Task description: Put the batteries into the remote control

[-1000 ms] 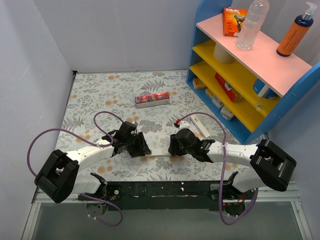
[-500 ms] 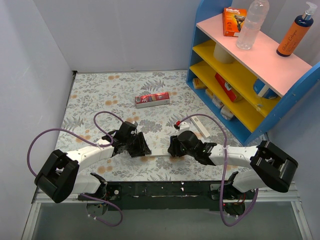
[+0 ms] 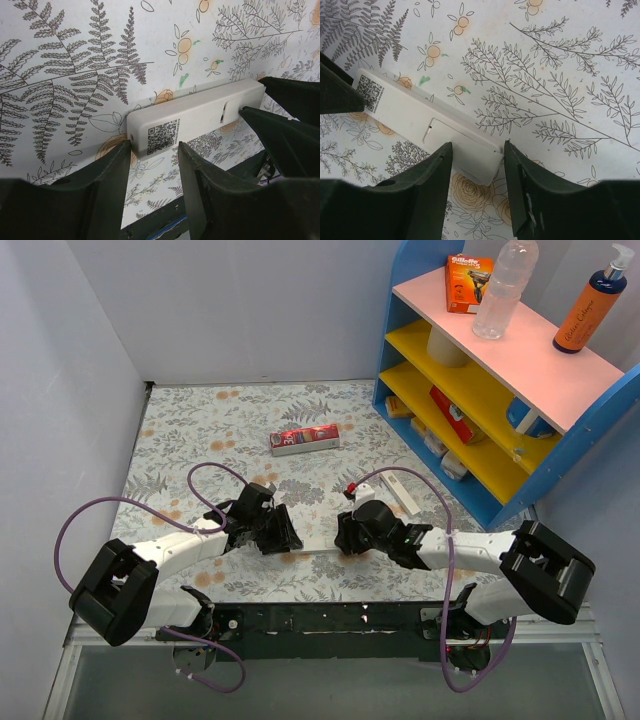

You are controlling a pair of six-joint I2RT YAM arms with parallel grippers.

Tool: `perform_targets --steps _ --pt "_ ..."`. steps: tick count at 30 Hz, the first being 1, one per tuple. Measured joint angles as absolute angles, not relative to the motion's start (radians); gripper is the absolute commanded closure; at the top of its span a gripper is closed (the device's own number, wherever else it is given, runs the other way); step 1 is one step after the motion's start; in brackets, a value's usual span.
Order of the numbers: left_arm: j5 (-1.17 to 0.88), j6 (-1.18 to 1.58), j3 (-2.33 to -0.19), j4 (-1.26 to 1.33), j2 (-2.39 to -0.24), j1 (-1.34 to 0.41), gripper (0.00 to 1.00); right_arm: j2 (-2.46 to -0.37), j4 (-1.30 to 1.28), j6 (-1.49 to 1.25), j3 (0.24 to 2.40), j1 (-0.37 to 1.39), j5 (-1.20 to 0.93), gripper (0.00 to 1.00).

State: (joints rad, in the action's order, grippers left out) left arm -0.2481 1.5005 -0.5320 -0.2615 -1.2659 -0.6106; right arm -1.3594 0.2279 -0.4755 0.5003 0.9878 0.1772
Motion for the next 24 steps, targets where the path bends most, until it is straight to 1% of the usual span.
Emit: perform_targets --steps 5,8,11,16,24 --pt "-0.252 1.499 -0.532 -0.262 -1.267 -0.611 0.57 -1.390 0.177 -0.500 0.549 0.994 0.192 0.46" --pt "-0.255 1.499 -0.532 -0.262 -1.268 -0.611 0.57 -1.408 0.172 -0.522 0.563 1.011 0.224 0.43" --pt "-0.258 1.499 -0.532 -0.264 -1.268 -0.611 0.57 -1.438 0.176 -0.554 0.576 1.036 0.270 0.43" --pt "-0.259 1.500 -0.532 -0.266 -1.268 -0.611 0.57 -1.451 0.202 -0.592 0.570 1.065 0.336 0.42" --pt "-0.259 1.500 -0.532 -0.266 -1.268 -0.611 0.57 -1.429 0.252 -0.603 0.536 1.077 0.364 0.40"
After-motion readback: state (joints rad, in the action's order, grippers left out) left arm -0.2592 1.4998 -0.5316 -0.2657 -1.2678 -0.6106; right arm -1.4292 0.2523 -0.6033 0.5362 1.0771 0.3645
